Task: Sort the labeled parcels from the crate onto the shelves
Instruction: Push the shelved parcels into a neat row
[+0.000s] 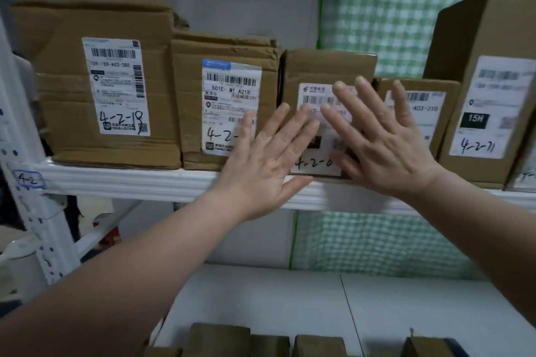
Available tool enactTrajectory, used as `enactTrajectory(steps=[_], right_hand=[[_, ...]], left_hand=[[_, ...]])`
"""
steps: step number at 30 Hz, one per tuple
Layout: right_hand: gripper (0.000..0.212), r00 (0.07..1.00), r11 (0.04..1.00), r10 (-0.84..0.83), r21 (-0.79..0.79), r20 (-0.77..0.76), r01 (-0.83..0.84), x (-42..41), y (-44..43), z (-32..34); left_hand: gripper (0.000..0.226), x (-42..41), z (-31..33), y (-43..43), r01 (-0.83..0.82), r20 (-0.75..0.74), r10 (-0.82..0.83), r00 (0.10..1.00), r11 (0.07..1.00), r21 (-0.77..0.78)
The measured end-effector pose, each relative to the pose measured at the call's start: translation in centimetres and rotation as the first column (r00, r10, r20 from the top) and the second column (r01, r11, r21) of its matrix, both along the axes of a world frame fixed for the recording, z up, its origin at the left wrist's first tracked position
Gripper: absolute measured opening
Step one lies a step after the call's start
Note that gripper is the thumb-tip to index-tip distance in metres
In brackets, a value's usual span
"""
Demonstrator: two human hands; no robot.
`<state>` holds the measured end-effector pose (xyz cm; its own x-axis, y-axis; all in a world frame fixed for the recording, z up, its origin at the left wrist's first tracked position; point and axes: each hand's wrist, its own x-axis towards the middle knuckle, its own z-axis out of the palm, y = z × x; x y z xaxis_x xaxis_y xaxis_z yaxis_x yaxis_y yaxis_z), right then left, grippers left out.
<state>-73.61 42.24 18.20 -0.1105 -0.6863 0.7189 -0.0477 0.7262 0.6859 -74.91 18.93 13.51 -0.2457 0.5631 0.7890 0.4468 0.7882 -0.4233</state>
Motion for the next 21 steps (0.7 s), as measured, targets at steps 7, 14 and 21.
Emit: enactTrajectory(steps=[7,14,21], right_hand=[[0.069,0.994,0.994,-0.106,0.000,0.013,0.106,0.0,2.4,-0.1],[0.064,0.999,0.998,-0.053,-0.035,0.004,0.053,-1.1,2.1,-0.7],[0.064,0.999,0.998,-0.049,-0.048,-0.001,0.049,-1.0,2.9,-0.7]], left_hand=[[0.071,-1.0,-0.6,2.2,0.076,-0.017,-0.079,0.997,0.989,-0.128],[0.071,-1.1,-0.6,2.9,0.082,-0.019,-0.087,0.996,0.979,-0.185],[0.071,-1.0,-0.3,4.5,0.108,-0.013,-0.113,0.993,0.971,-0.214]])
